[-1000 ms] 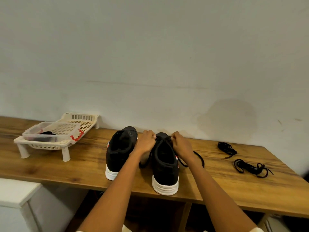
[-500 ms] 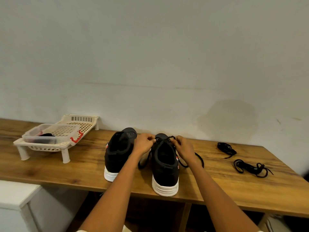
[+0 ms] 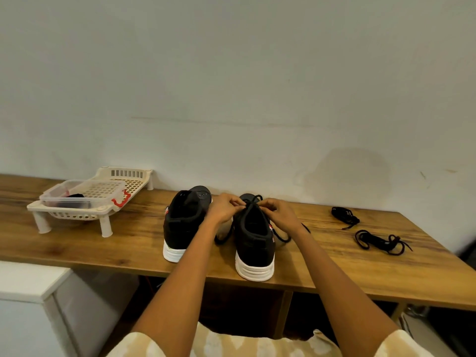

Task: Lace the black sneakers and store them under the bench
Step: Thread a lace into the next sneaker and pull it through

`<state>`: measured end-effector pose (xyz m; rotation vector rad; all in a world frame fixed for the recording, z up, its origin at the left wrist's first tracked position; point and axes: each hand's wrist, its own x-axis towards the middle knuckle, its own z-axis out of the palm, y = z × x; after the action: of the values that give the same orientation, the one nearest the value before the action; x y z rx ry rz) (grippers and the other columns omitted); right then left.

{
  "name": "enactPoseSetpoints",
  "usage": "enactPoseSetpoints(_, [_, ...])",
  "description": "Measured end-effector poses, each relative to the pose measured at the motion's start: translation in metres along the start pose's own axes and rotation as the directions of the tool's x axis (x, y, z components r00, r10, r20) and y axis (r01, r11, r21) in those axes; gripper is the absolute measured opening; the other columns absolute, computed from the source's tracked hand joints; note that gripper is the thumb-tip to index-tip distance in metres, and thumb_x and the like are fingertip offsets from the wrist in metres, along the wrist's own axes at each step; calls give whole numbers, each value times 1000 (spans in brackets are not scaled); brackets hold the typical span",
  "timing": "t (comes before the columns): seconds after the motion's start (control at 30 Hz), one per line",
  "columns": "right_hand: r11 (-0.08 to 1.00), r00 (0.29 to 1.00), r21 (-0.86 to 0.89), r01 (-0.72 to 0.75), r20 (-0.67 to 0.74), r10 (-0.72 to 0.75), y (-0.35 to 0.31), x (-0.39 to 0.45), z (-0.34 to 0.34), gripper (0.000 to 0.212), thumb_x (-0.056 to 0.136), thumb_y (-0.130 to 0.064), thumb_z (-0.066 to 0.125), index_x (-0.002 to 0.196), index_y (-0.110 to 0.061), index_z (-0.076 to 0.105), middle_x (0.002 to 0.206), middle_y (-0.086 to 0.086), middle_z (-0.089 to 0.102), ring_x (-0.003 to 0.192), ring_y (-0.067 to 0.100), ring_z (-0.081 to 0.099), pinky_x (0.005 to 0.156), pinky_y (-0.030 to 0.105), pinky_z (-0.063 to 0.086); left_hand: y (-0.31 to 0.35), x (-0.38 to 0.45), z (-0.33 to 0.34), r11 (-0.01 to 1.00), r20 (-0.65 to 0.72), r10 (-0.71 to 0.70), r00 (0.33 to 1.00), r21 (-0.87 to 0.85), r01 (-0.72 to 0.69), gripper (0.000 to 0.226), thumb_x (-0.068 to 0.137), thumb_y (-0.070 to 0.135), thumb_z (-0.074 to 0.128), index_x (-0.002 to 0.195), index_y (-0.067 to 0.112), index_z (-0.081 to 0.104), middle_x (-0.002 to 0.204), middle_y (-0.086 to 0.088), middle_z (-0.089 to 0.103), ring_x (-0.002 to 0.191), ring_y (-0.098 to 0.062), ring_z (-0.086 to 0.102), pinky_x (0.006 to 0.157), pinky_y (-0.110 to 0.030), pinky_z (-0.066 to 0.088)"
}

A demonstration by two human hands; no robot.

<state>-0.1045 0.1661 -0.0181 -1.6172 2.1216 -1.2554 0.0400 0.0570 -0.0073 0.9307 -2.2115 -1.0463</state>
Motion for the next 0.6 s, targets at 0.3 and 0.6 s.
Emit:
enactPoseSetpoints(0.3, [979, 989, -189, -81, -138, 55, -2, 7, 6, 14, 101, -23, 40, 100, -11, 46, 85, 2, 55, 76, 19, 51, 54, 24, 33, -4, 12, 3, 1000, 23, -3, 1000, -2, 3, 23, 98, 12, 35, 77, 19, 43, 97, -11, 43, 77, -20, 44, 80, -37, 42])
enactPoseSetpoints(0.6, [988, 994, -153, -17, -111, 0, 2, 6, 6, 14, 96, -22, 53, 92, -12, 63, 82, 3, 64, 77, 18, 57, 63, 27, 41, -9, 10, 7, 996, -4, 36, 999, -85, -37, 13, 90, 18, 61, 97, 11, 69, 94, 1, 69, 93, -14, 62, 86, -27, 46])
